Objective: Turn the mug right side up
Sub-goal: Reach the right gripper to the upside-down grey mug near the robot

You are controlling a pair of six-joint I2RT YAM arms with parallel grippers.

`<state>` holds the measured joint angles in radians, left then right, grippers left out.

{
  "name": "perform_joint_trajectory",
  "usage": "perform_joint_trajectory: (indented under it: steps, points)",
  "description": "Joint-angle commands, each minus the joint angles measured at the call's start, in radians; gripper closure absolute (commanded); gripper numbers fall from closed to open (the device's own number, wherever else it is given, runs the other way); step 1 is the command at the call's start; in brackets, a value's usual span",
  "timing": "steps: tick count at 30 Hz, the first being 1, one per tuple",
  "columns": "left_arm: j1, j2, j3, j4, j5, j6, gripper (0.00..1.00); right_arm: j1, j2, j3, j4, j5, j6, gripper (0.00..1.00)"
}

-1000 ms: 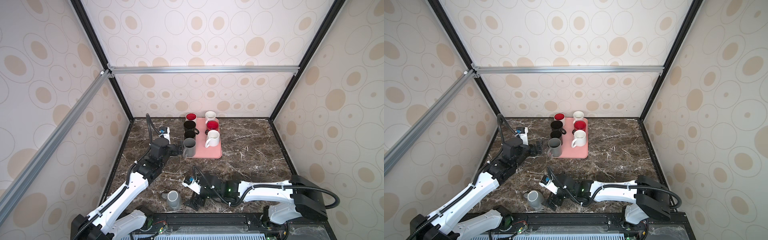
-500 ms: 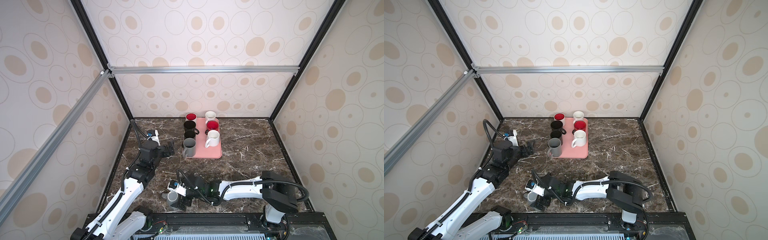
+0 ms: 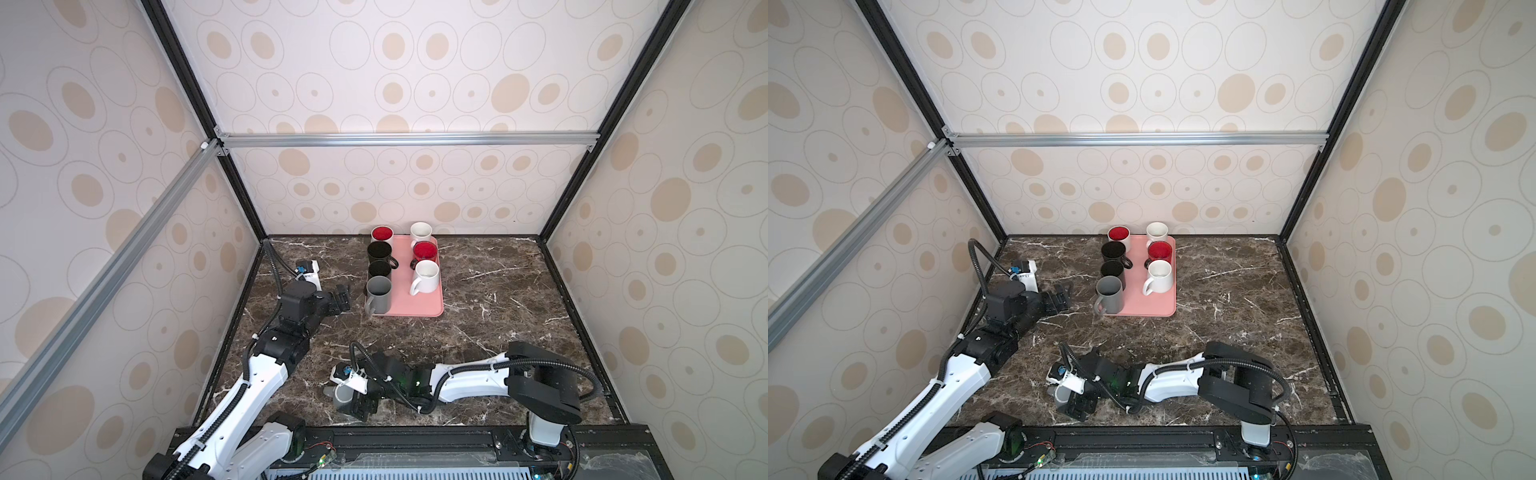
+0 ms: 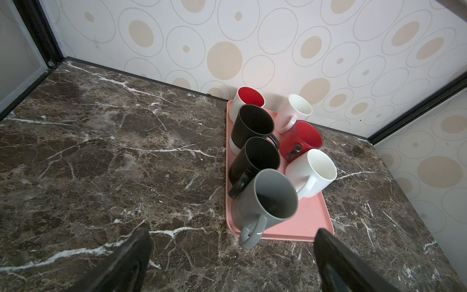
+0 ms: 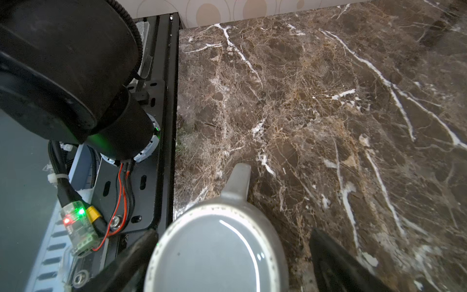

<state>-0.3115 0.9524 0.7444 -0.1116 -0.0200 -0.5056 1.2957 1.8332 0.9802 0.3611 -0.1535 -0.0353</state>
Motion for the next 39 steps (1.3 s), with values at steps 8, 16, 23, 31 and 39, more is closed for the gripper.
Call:
perform_joint_trajectory:
  steps: [8, 16, 23, 31, 39]
  points:
    - [0.01, 0.01, 0.004, 0.027, 0.037, -0.016, 0.01, -0.032, 0.021, 0.008, 0.007, -0.064, -0.006, 0.25]
    - [0.008, 0.018, -0.004, 0.042, 0.083, -0.008, 0.04, -0.073, -0.04, -0.079, 0.009, -0.048, -0.001, 0.38]
    - [0.002, 0.023, -0.025, 0.055, 0.14, -0.008, 0.07, -0.13, -0.192, -0.243, -0.008, 0.027, 0.019, 0.39]
    - [-0.043, 0.035, -0.052, 0.074, 0.156, -0.01, 0.07, -0.166, -0.324, -0.383, -0.019, 0.139, 0.101, 0.13]
    - [-0.106, 0.042, -0.056, 0.047, 0.146, -0.002, 0.07, -0.167, -0.324, -0.393, -0.051, 0.276, 0.181, 0.0]
